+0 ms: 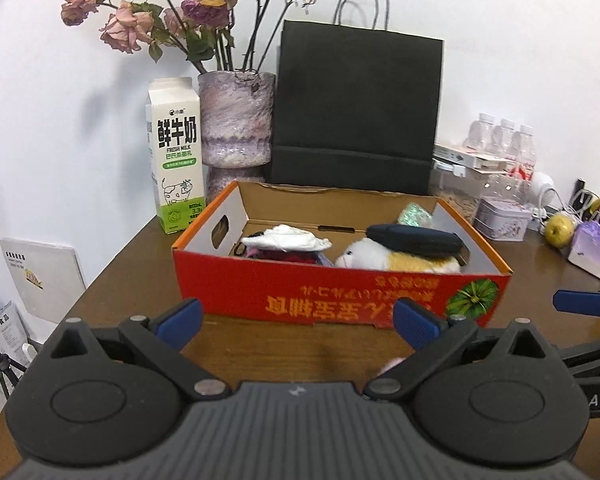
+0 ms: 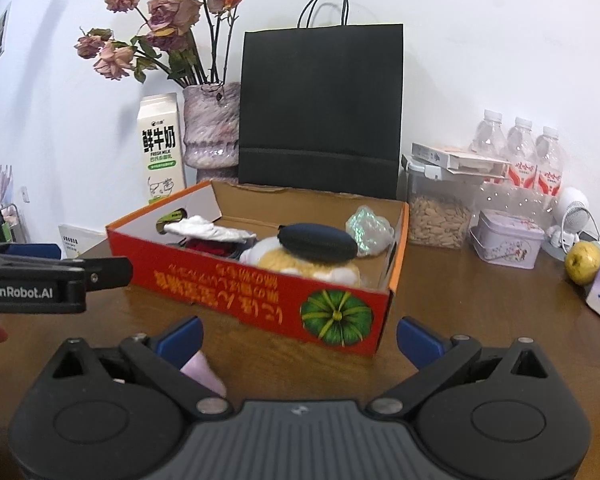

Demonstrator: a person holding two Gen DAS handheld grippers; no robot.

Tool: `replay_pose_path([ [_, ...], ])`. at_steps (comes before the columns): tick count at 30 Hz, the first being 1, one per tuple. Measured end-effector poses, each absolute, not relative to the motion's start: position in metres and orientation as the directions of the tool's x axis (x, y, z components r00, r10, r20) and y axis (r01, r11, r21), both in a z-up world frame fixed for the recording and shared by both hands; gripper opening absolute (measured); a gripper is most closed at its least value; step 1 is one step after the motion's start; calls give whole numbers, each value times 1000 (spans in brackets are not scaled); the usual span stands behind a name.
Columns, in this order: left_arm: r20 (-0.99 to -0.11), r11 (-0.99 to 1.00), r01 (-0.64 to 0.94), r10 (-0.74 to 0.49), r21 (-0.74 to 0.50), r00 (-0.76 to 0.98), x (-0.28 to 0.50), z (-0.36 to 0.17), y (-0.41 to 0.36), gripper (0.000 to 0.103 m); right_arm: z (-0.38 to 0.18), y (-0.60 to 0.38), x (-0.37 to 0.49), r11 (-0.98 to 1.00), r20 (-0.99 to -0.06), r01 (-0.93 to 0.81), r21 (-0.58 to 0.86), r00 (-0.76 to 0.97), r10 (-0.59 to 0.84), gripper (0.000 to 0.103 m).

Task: Organize objects
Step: 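Withdraw both tools from the box toward the lilac towel and yellow block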

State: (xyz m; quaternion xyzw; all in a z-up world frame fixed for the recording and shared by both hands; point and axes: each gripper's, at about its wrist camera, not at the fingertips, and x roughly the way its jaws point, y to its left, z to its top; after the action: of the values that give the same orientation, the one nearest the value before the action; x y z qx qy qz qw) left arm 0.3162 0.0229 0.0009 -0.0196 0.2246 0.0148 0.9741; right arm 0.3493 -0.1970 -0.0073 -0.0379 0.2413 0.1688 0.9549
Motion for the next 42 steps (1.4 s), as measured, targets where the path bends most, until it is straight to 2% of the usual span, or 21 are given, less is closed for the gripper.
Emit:
replay_pose_path([
  [8, -448, 1000, -4, -9, -30, 894, 286, -6, 11, 103, -15, -208, 323, 941, -491, -337, 21, 817, 303, 103],
  [16, -520, 999, 26, -43, -40, 853, 271, -28, -1, 103, -31, -223, 299, 943, -529, -333, 9, 798, 287, 103],
  [32, -594, 1000, 13, -6, 8, 804, 315, -55, -30, 103, -49, -242, 296, 957, -579, -289, 24, 776, 248, 103],
  [37, -590, 999, 5, -26, -37, 807, 314, -57, -22, 103, -52, -241, 298, 957, -585, -288, 25, 772, 248, 103],
  [38, -586, 998, 4, -37, -58, 809, 313, -56, -19, 99, -52, -241, 299, 958, -588, -286, 25, 771, 246, 103],
  [40, -590, 997, 9, -55, -81, 806, 313, -55, -15, 80, -54, -240, 300, 959, -592, -283, 23, 769, 241, 103],
  [41, -597, 996, 17, -69, -93, 799, 313, -55, -14, 63, -55, -240, 300, 959, -594, -281, 21, 768, 238, 103],
  [42, -604, 995, 20, -77, -100, 793, 313, -55, -14, 59, -56, -239, 301, 960, -597, -278, 19, 768, 234, 103],
])
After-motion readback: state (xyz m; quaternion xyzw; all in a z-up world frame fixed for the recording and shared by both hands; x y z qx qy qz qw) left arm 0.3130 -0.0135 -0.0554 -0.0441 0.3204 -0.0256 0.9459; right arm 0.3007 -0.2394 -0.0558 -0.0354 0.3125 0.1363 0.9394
